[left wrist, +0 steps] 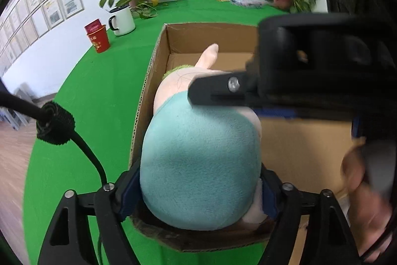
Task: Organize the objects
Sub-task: 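Lower the plush pig into the box corner and open both tools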
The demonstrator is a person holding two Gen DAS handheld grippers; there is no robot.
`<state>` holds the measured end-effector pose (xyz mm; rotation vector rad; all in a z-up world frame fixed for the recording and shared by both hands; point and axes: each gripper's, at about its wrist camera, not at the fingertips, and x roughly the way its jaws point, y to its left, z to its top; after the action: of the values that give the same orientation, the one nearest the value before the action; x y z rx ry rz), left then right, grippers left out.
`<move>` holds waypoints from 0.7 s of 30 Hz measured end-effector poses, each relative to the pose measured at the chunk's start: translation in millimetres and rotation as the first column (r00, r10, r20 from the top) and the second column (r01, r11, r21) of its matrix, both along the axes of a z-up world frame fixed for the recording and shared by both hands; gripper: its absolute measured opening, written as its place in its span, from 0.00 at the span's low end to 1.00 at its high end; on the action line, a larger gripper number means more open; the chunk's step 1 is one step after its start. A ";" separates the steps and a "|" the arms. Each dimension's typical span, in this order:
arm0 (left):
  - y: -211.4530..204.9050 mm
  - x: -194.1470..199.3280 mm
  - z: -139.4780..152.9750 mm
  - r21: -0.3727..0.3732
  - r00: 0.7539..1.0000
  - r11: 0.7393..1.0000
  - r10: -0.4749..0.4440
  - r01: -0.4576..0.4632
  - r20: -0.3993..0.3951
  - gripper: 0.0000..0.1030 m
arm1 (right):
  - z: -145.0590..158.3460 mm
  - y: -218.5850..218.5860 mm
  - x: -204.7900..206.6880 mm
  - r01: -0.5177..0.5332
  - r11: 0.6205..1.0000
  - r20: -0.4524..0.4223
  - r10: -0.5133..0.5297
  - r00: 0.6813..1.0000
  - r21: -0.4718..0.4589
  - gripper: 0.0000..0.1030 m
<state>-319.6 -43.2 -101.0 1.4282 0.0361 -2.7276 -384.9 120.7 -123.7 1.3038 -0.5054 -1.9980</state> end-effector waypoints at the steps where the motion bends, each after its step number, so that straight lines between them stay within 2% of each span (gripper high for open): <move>1: 0.5 -1.3 -0.5 -0.007 1.000 1.000 0.009 -0.009 -0.001 0.77 | -5.6 1.4 -0.4 0.011 1.000 0.024 -0.011 1.000 0.018 0.72; 4: 4.5 -3.1 -3.4 -0.034 1.000 0.999 0.011 -0.012 -0.011 0.78 | -12.3 3.6 0.3 0.002 1.000 0.067 -0.004 0.998 0.025 0.73; 8: -3.6 -0.2 -3.7 0.051 1.000 0.998 0.024 -0.024 0.000 0.78 | -10.6 -0.3 3.6 -0.057 0.996 0.053 0.054 0.997 0.068 0.73; 9: -5.0 2.4 -1.1 0.061 1.000 0.998 0.029 -0.028 -0.002 0.77 | -10.4 -1.4 4.3 -0.068 0.995 0.041 0.065 0.997 0.075 0.69; 12: -6.7 17.3 12.7 0.072 0.999 0.997 0.031 -0.029 -0.028 0.77 | -15.2 -3.6 6.0 -0.076 0.995 0.037 0.073 0.997 0.068 0.65; 18: -30.1 40.7 32.8 0.091 0.994 0.994 0.063 -0.055 -0.088 0.77 | -14.4 -12.3 13.8 -0.065 0.994 0.005 0.065 0.998 0.085 0.64; 21: -44.3 42.3 29.5 0.130 0.994 0.989 0.083 -0.073 -0.075 0.77 | -17.0 -10.5 12.3 -0.046 0.998 0.021 0.045 0.999 0.037 0.64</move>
<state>-277.4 -87.4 -71.6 1.3148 0.2683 -2.7609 -372.6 110.2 -140.8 1.3474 -0.4457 -1.9674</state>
